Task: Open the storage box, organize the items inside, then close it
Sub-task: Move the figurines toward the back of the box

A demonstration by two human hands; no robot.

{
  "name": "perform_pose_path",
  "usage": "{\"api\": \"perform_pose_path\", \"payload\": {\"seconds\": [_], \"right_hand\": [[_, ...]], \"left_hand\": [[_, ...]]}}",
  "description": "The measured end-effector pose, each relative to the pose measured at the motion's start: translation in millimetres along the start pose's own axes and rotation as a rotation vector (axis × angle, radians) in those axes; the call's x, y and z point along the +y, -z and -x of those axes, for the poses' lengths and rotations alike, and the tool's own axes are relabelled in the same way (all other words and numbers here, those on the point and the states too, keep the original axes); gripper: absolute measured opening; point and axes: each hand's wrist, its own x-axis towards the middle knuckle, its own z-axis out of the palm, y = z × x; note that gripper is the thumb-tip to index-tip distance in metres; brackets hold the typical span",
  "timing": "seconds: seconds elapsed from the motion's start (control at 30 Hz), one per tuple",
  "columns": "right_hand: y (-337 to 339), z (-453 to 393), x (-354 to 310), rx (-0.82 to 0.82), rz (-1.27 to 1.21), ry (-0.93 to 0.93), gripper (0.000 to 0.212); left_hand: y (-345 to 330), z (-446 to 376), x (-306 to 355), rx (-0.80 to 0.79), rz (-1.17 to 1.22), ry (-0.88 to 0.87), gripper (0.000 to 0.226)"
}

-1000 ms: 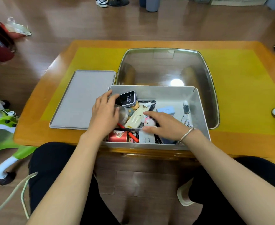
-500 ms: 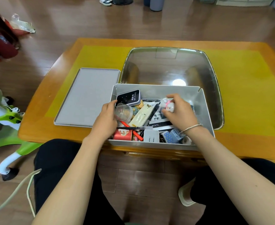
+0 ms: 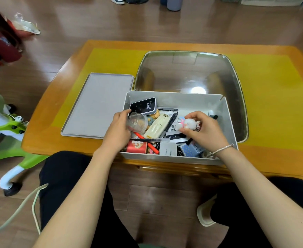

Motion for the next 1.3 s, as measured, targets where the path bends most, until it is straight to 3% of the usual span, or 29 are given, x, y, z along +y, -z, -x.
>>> {"api": "perform_pose_path", "payload": {"seconds": [0.17,0.33,0.43,0.53,0.63,0.8,0.9,1.0,1.13,1.3], "right_hand": [[13,10,4,0.066,0.066,0.010,0.036],[15,19,11,0.120,0.089,-0.023,0.035],[12,21,11,0.137,0.082,-0.023,0.034],[11,22,11,0.163,0.061,-0.017,0.035],[11,24,13,0.199,-0.005,0.002,0.035],[10,24,14,0.253,-0.061,0.026,0.034],[11,25,17,0.297,-0.114,0.030,0.038],[15,26,17,0.317,-0.132,0.016,0.040],[26,27,13,0.367,-0.141,0.049,0.034],[49,29,19,0.436,-0.115,0.047,0.034]], "left_hand": [[4,4,1,0.026,0.000,-0.057,0.057],[9,4,6,-0.001,-0.481,-0.346,0.077],[8,-4,13,-0.053,-0.635,-0.336,0.080],[12,-10,16,-0.028,-0.599,-0.333,0.069],[21,-9,23,-0.027,-0.408,-0.369,0.072],[18,4,53,-0.436,-0.092,-0.333,0.088],[16,-1,60,-0.367,0.044,-0.305,0.068],[18,-8,61,-0.318,-0.010,-0.322,0.058],[7,-4,62,-0.469,-0.183,-0.345,0.076],[-18,10,76,-0.253,-0.222,-0.465,0.072]]}}
